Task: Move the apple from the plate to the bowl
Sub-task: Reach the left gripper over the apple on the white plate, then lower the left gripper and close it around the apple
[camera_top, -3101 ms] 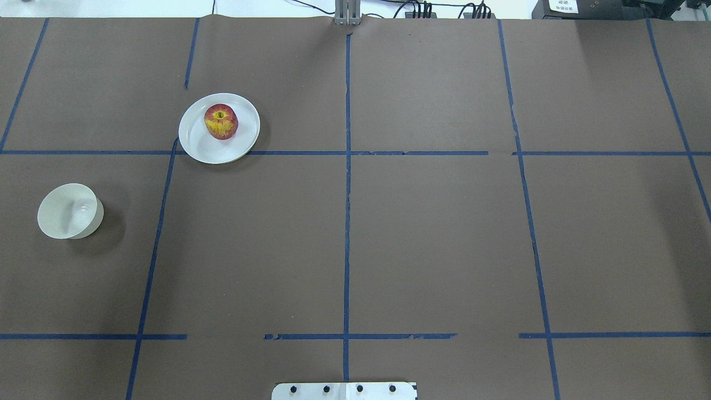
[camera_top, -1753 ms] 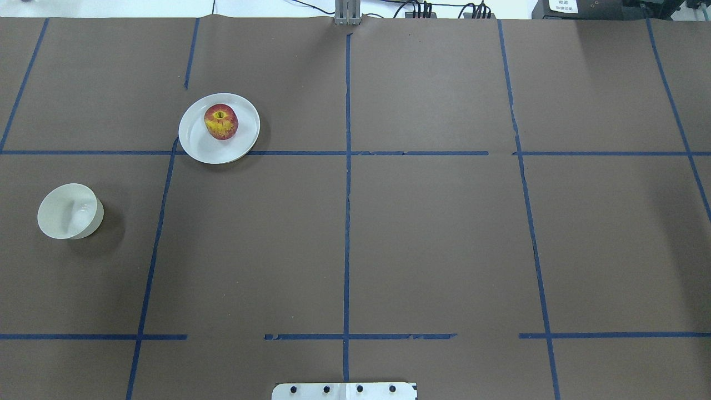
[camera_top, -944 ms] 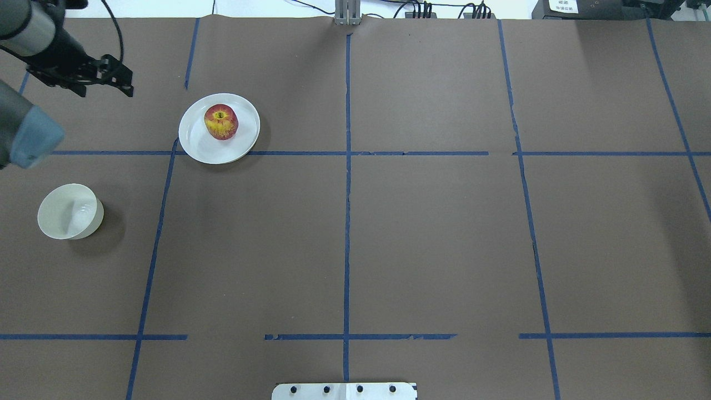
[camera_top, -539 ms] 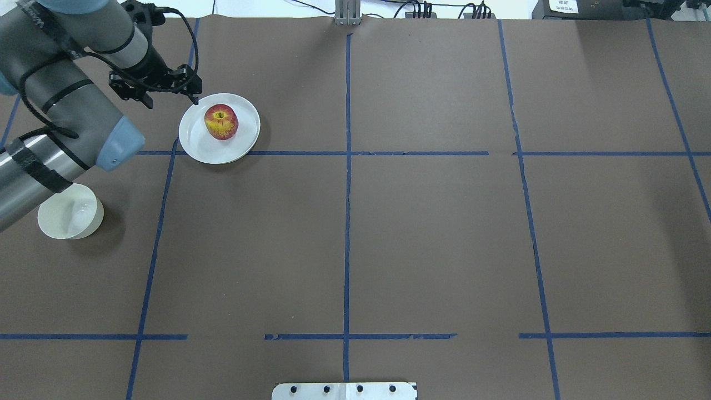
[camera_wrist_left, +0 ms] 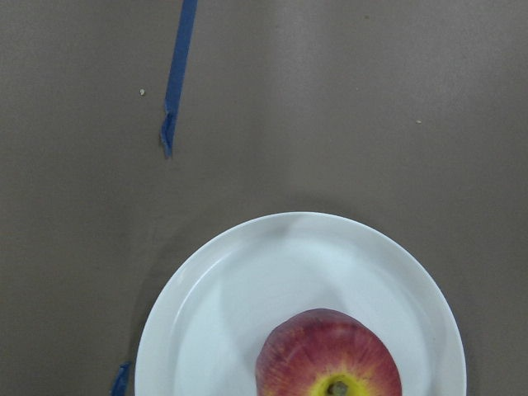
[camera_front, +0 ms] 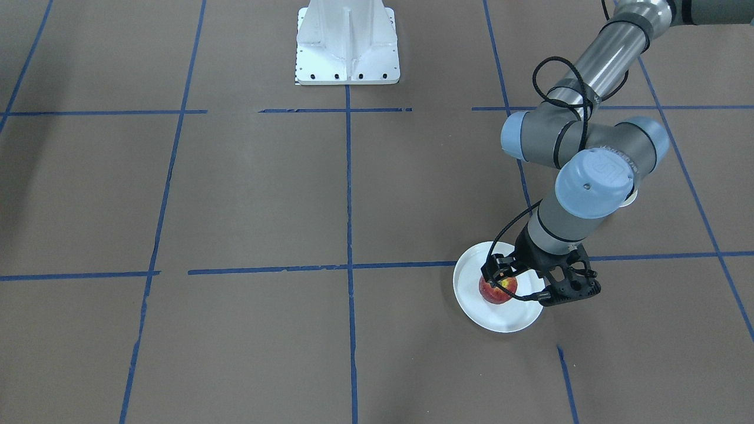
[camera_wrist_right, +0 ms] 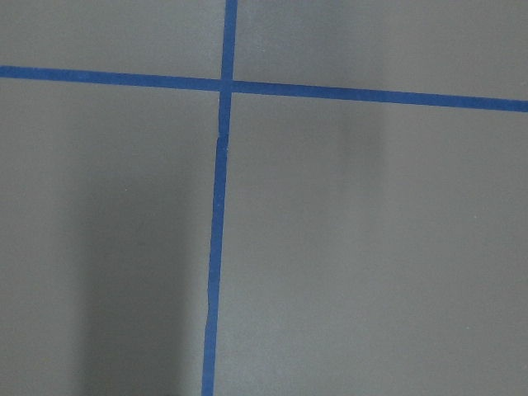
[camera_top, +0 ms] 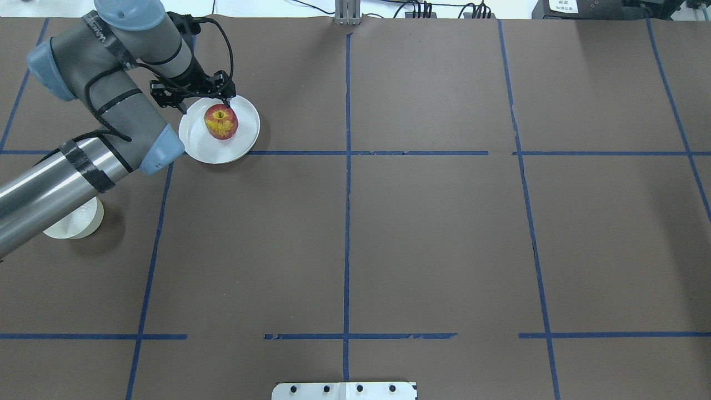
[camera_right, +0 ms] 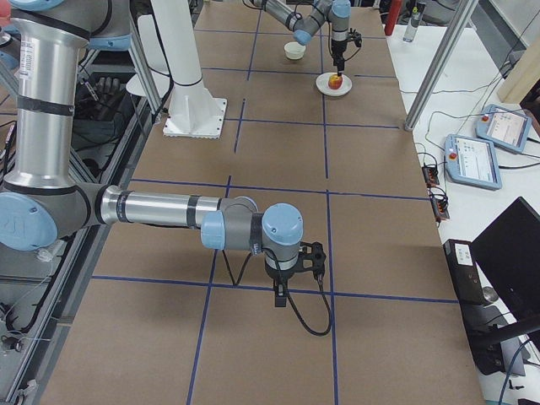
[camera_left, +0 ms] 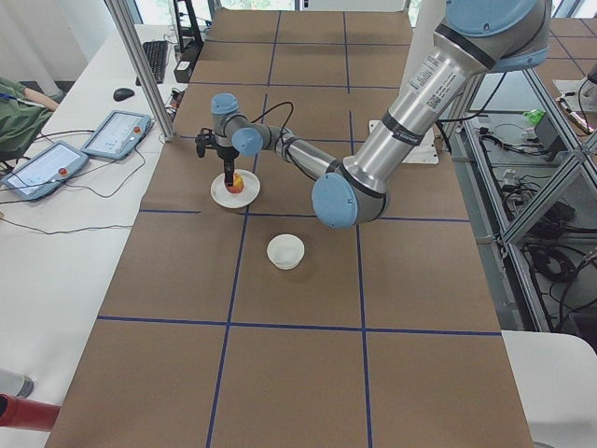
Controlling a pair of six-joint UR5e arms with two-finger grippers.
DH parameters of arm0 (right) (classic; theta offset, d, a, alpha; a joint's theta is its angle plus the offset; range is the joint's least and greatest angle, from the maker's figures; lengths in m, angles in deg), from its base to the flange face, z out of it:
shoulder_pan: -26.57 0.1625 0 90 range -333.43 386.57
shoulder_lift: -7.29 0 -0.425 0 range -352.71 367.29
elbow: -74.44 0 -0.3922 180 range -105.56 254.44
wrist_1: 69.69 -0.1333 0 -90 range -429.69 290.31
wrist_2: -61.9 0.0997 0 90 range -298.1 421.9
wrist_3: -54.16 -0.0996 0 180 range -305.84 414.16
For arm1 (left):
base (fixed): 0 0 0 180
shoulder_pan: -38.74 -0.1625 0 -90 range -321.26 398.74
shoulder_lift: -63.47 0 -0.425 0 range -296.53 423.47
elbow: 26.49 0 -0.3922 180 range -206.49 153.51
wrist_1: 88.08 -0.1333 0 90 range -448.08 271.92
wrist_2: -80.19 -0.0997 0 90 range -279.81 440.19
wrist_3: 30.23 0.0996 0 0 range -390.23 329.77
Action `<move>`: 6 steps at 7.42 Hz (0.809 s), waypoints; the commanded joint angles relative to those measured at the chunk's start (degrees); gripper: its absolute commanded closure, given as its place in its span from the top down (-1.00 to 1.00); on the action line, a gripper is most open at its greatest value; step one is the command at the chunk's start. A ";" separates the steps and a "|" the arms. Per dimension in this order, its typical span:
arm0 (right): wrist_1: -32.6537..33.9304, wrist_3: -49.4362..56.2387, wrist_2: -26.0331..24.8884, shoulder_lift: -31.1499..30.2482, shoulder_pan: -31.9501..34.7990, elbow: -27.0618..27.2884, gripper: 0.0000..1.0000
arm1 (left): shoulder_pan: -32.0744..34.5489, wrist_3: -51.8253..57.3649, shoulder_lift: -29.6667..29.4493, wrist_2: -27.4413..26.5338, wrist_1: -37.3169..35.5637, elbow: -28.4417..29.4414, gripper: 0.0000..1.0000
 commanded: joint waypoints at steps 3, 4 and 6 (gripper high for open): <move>0.00 0.00 0.01 0.00 -0.04 0.00 1.00 | -2.38 -3.21 -0.48 -0.42 4.45 4.31 1.00; 0.00 0.00 0.01 0.00 -0.04 0.00 1.00 | -3.16 -3.48 -0.48 -2.86 6.12 5.54 1.00; 0.00 0.00 0.01 0.00 -0.03 0.00 1.00 | -3.96 -4.18 -0.40 -3.32 7.01 6.17 0.98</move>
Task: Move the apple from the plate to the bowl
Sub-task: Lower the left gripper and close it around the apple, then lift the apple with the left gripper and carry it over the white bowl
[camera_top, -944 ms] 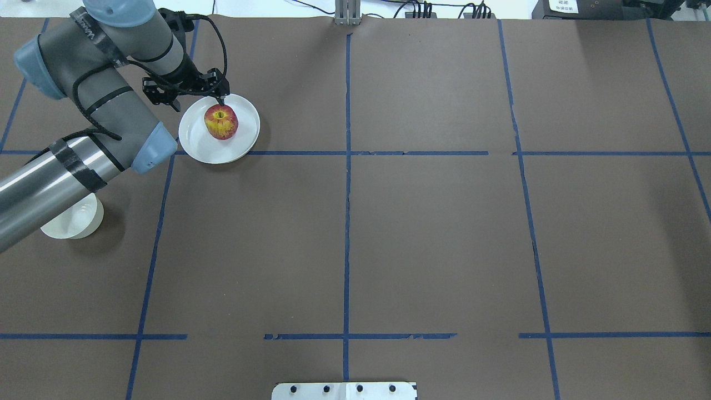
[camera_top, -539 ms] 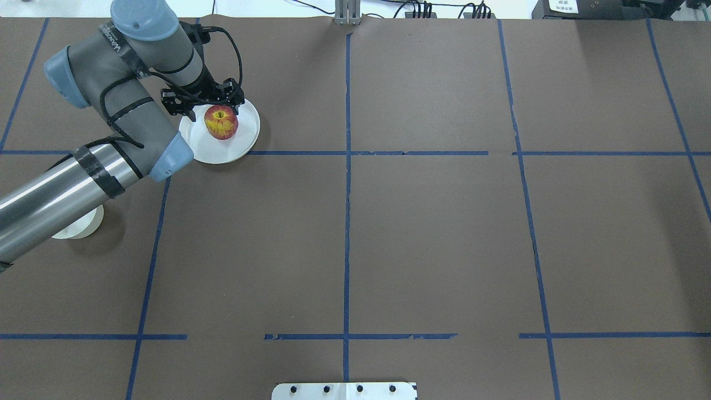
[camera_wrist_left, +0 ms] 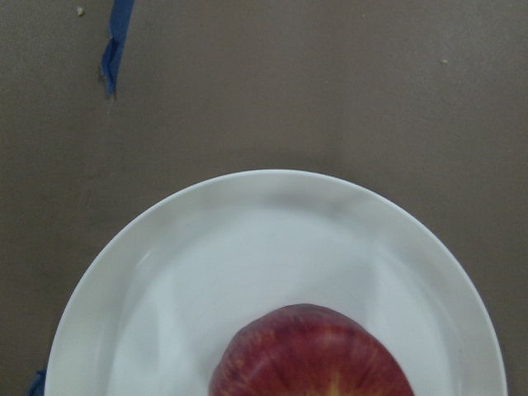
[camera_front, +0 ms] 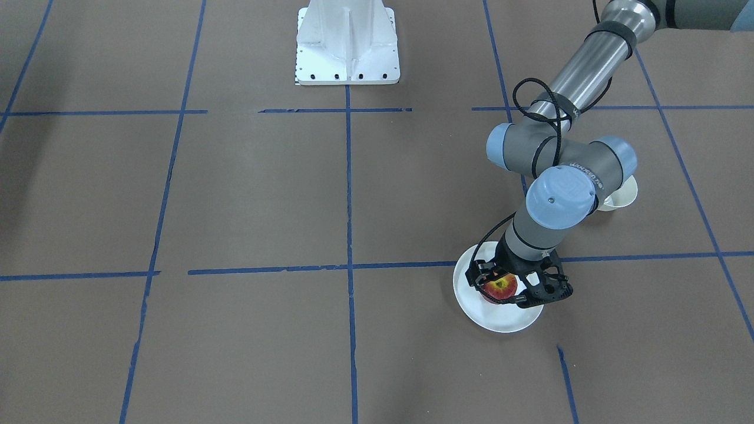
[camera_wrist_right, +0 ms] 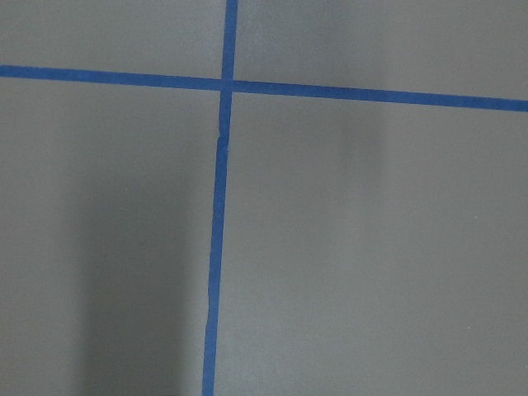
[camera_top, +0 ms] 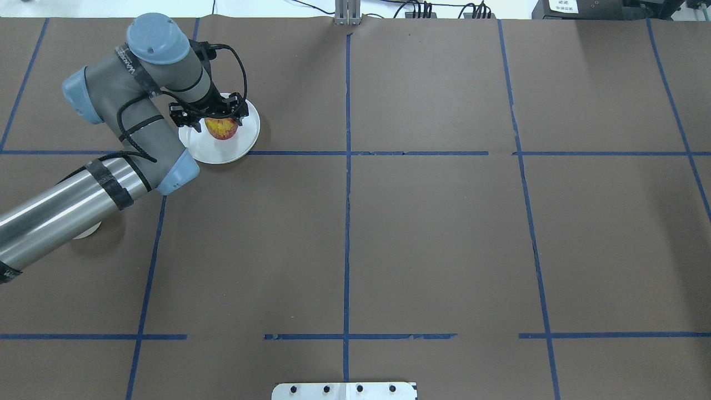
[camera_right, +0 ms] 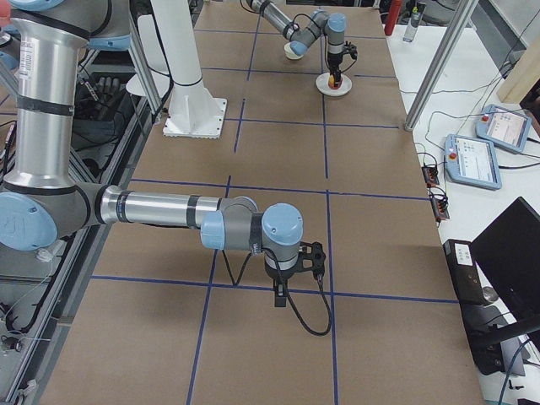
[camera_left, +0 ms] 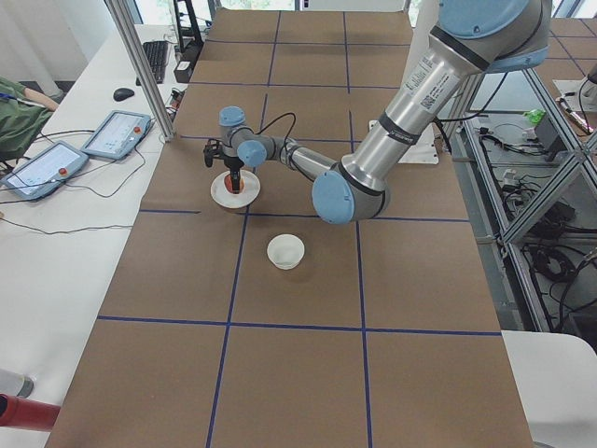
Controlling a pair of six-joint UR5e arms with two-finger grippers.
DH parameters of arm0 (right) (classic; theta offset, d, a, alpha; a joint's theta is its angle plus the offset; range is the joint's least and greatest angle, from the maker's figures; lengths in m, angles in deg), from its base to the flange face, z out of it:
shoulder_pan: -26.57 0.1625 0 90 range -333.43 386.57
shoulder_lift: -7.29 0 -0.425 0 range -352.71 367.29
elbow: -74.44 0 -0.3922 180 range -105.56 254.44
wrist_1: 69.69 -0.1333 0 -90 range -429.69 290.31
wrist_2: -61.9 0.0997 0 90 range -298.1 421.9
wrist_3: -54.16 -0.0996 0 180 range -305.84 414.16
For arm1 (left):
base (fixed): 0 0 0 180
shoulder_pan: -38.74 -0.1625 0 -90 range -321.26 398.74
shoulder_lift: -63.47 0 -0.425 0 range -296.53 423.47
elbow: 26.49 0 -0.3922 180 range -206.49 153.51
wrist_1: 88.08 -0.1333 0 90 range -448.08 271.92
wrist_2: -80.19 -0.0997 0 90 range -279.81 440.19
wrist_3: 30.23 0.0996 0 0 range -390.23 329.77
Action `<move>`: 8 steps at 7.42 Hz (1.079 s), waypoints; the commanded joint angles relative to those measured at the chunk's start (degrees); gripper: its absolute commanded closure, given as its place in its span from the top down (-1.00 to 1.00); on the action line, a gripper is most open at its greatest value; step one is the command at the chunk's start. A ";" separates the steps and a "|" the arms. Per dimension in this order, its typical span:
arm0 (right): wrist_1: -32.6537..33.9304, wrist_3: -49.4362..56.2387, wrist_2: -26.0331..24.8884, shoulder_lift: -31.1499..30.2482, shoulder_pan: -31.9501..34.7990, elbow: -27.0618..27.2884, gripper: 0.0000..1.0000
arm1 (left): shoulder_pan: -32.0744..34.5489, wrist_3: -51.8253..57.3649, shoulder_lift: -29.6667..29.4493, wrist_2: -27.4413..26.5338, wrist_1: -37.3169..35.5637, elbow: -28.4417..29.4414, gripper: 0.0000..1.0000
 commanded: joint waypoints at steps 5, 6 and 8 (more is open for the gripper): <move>0.00 0.00 0.00 0.00 0.06 0.00 1.00 | 2.27 -0.04 0.59 0.17 0.88 -2.06 -0.91; 0.00 0.00 0.00 0.00 0.06 0.00 1.00 | 4.47 0.40 2.16 0.52 0.61 -5.30 -0.90; 0.00 0.00 0.00 0.00 0.06 0.00 1.00 | 8.86 8.36 8.74 4.91 -5.84 -16.25 -0.88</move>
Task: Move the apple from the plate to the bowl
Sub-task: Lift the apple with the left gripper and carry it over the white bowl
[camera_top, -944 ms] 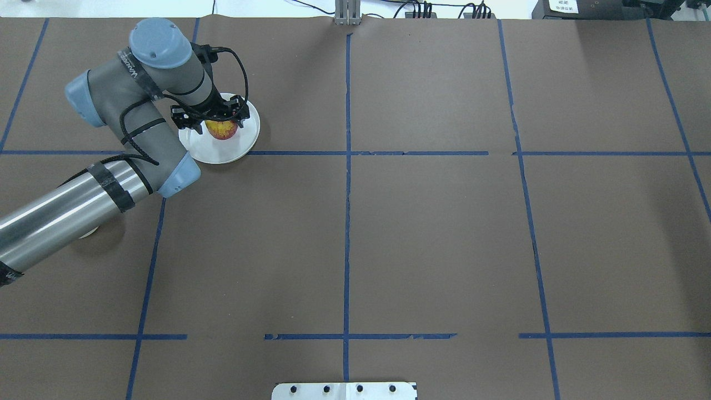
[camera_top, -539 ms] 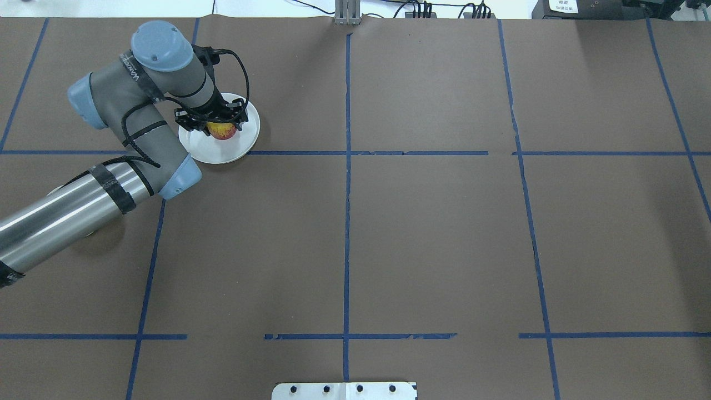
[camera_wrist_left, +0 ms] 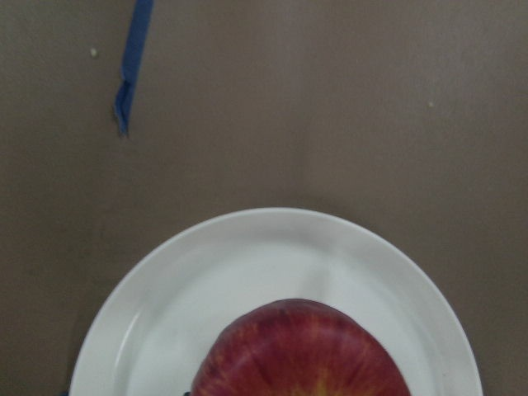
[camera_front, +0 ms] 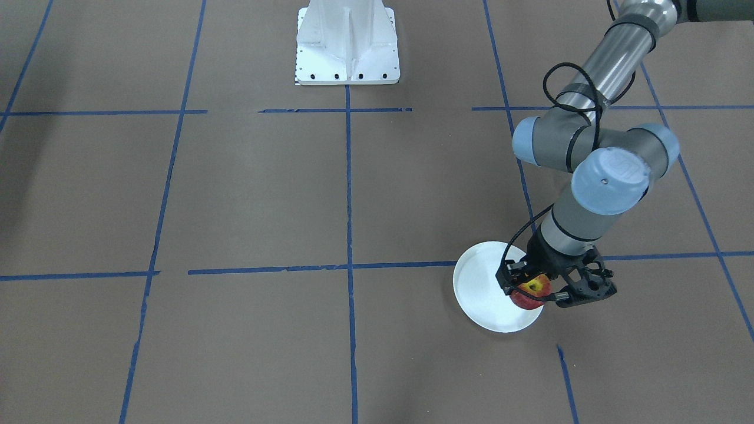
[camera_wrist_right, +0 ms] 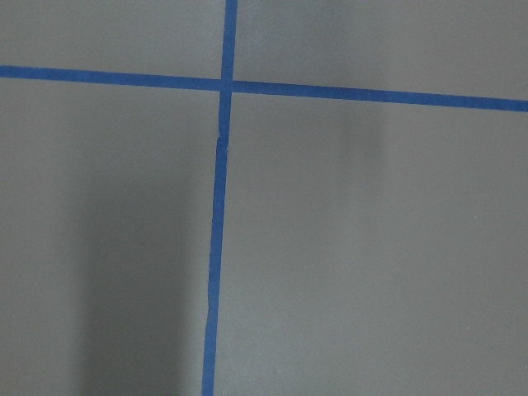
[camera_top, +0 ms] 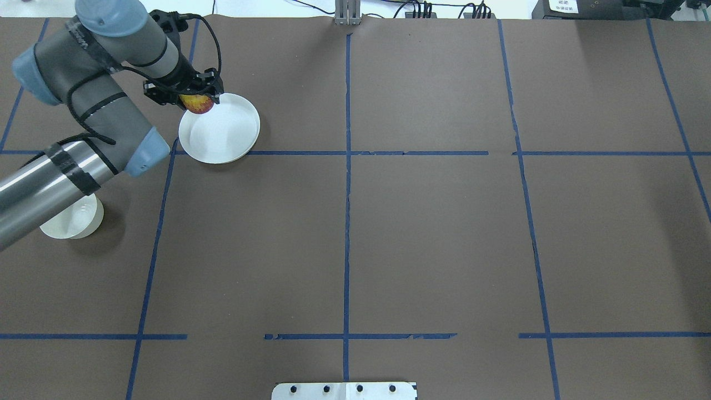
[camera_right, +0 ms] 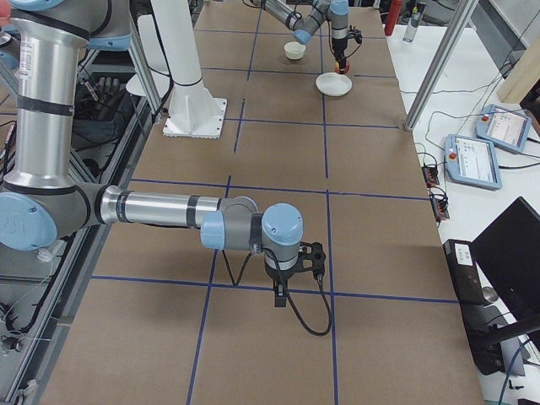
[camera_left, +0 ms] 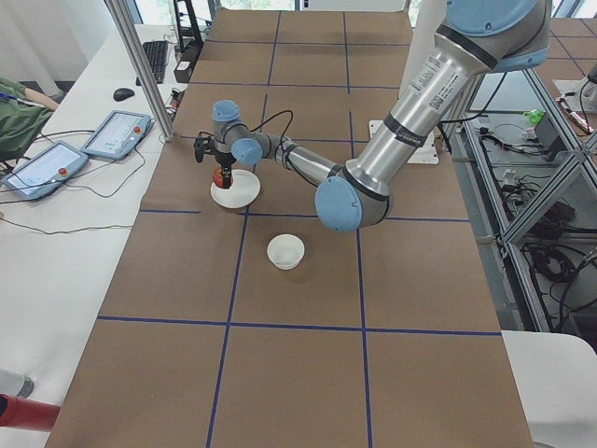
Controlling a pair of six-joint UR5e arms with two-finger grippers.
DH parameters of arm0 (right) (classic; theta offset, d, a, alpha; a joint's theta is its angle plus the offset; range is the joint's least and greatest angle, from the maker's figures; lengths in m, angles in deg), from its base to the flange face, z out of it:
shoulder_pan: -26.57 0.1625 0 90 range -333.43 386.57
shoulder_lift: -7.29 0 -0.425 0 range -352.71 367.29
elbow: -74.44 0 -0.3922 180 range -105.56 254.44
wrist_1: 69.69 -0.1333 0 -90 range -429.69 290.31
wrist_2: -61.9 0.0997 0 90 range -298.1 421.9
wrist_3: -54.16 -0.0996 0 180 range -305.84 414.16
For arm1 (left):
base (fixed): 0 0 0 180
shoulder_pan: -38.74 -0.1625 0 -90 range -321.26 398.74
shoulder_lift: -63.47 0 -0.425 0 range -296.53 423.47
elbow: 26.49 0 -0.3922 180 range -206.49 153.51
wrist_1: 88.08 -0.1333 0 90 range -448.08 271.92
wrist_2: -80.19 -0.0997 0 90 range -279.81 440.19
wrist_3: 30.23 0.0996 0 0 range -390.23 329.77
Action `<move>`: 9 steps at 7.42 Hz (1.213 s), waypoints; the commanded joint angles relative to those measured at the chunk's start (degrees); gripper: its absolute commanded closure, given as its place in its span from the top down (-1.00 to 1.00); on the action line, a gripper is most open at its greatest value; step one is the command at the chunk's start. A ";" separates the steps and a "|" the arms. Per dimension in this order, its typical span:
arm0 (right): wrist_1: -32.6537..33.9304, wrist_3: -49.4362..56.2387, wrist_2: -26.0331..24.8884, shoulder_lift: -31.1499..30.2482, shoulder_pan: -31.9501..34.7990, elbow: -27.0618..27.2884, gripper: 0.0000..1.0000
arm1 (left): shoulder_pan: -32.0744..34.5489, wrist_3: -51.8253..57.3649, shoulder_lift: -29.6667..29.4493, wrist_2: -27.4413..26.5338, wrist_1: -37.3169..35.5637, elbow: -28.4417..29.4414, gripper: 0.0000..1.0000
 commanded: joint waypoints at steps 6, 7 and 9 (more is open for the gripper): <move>0.00 0.00 0.00 0.00 0.03 -0.09 1.00 | 6.67 17.50 34.17 1.60 -9.84 -35.91 -0.91; 0.00 0.00 0.00 0.00 0.03 0.00 1.00 | 6.06 14.19 39.01 1.34 -0.98 -34.78 -0.92; 0.00 0.00 -0.09 0.00 0.03 0.00 1.00 | 4.23 10.57 41.08 1.33 10.76 -28.56 -0.91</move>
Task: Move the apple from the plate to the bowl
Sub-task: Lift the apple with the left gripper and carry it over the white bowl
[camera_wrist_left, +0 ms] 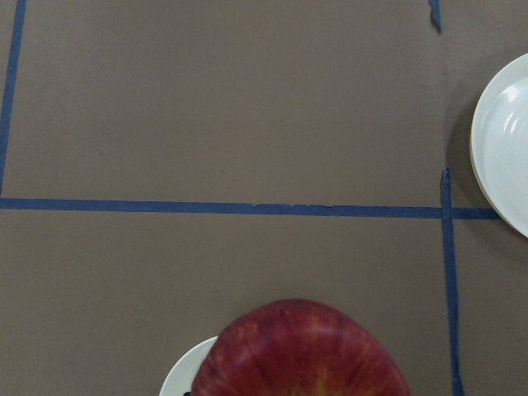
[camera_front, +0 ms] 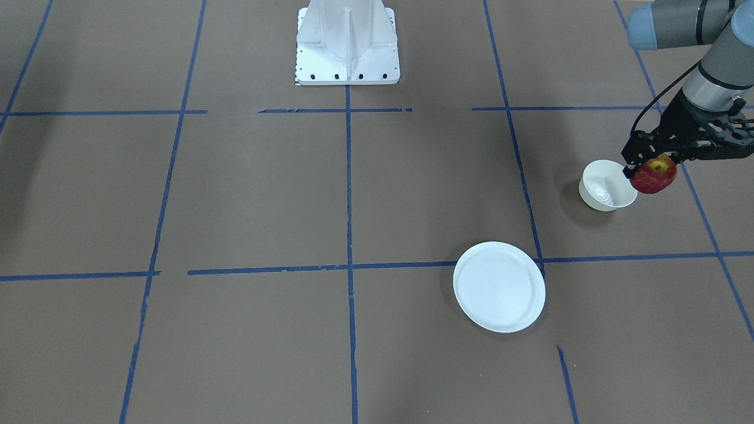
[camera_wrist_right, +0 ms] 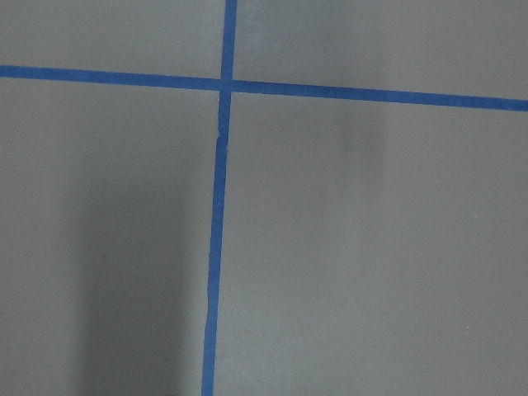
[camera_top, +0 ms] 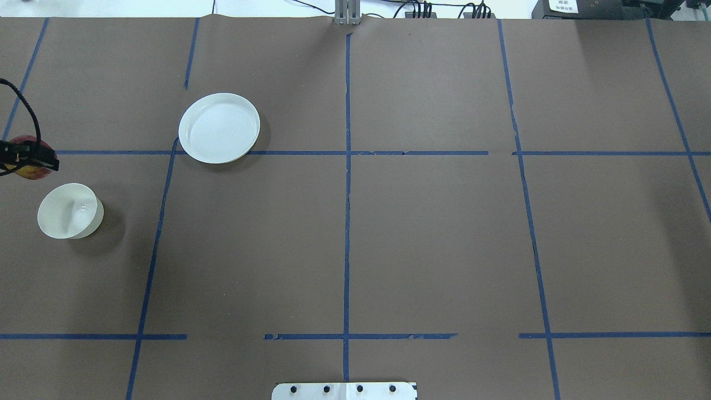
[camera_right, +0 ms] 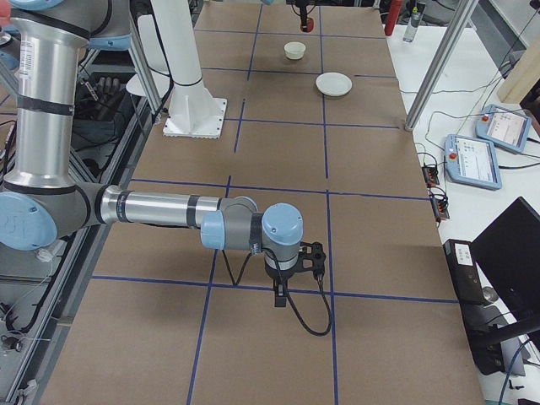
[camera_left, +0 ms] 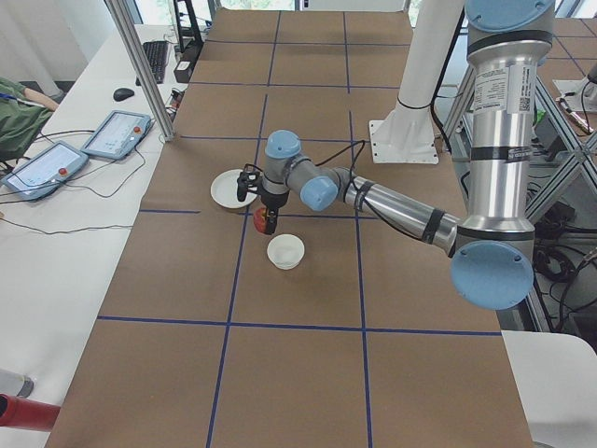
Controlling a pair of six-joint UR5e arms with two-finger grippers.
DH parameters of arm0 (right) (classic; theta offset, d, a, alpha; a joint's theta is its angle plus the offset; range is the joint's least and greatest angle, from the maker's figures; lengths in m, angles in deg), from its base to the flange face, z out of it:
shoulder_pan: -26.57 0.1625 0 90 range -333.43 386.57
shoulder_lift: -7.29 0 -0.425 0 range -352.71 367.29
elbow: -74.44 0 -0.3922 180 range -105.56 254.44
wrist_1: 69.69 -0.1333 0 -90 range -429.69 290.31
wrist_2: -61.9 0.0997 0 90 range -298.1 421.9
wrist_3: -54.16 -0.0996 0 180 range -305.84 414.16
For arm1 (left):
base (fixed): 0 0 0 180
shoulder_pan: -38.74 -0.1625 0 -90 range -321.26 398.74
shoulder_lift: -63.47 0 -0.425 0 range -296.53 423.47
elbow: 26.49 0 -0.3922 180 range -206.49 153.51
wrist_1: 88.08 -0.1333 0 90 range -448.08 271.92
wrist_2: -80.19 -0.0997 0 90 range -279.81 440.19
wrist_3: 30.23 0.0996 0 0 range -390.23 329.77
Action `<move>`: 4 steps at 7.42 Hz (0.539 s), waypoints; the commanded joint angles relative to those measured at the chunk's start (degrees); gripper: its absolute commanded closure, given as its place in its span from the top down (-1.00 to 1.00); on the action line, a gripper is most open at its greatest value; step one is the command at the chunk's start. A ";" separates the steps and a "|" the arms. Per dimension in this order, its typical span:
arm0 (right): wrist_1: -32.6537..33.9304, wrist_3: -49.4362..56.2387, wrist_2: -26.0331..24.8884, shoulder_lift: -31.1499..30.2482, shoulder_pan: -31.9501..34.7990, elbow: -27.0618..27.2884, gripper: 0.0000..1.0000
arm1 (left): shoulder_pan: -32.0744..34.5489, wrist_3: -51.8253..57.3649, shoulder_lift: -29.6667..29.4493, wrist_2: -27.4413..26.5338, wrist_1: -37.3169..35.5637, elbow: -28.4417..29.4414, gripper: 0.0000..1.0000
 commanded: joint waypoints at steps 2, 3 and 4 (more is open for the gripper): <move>0.00 0.00 0.02 0.00 -0.09 -0.04 1.00 | -5.71 -4.33 2.90 -0.13 10.35 5.81 -0.92; 0.00 0.00 -0.07 0.00 -0.09 0.05 1.00 | -7.30 -5.47 3.52 -0.13 11.50 6.34 -0.92; 0.00 0.00 0.02 0.00 -0.09 -0.03 1.00 | -8.45 -6.01 3.52 -0.13 12.73 7.39 -0.92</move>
